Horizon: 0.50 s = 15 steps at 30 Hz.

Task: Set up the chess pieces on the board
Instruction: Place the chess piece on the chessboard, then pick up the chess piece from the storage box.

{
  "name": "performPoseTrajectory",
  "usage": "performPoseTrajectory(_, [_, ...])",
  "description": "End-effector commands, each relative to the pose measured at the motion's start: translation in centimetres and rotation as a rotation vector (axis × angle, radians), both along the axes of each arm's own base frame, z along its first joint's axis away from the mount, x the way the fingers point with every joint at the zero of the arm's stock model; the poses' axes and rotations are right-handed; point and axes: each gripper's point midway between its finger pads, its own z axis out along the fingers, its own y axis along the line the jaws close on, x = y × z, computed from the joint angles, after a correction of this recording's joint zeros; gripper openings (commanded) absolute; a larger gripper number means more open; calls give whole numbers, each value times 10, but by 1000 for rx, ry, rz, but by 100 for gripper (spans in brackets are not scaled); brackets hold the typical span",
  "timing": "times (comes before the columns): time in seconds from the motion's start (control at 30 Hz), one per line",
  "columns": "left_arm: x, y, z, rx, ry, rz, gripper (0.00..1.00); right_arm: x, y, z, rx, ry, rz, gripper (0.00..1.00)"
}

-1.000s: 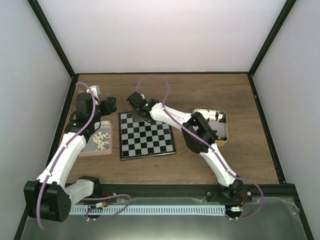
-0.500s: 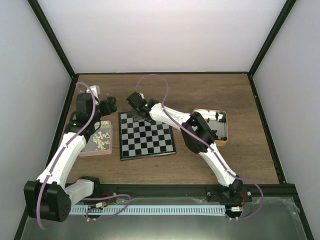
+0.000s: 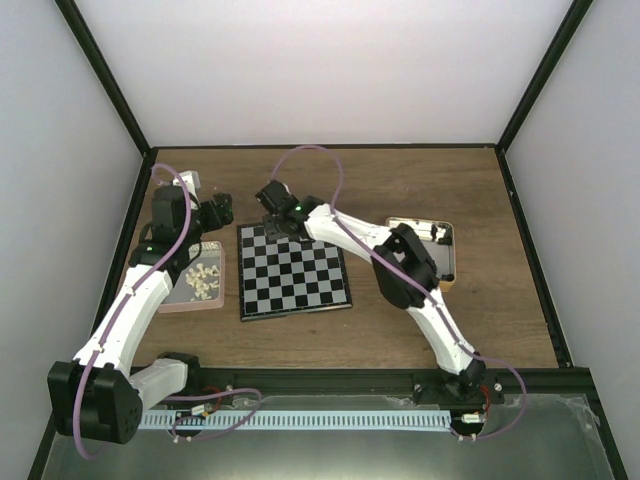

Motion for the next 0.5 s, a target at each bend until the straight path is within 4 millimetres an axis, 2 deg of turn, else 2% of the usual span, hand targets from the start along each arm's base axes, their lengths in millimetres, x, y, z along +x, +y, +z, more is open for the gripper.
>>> performPoseTrajectory(0.0, [0, 1, 4, 13, -19, -1, 87, -7, -10, 113, 187, -127, -4, 48])
performPoseTrajectory(0.1, [0, 1, 5, 14, -22, 0, 87, -20, -44, 128, 215, -151, -49, 49])
performPoseTrajectory(0.17, [-1, 0, 7, 9, -28, -7, 87, -26, -79, 125, 206, -150, -115, 49])
performPoseTrajectory(0.2, [-1, -1, 8, 7, -30, -10, 87, -29, -101, 114, 182, -136, -158, 49])
performPoseTrajectory(0.33, [0, -3, 8, 0, -33, -20, 87, -36, -189, 96, 121, -104, -346, 47])
performPoseTrajectory(0.47, [-1, -4, 9, -1, -35, -21, 87, -51, -265, 73, 48, -48, -507, 44])
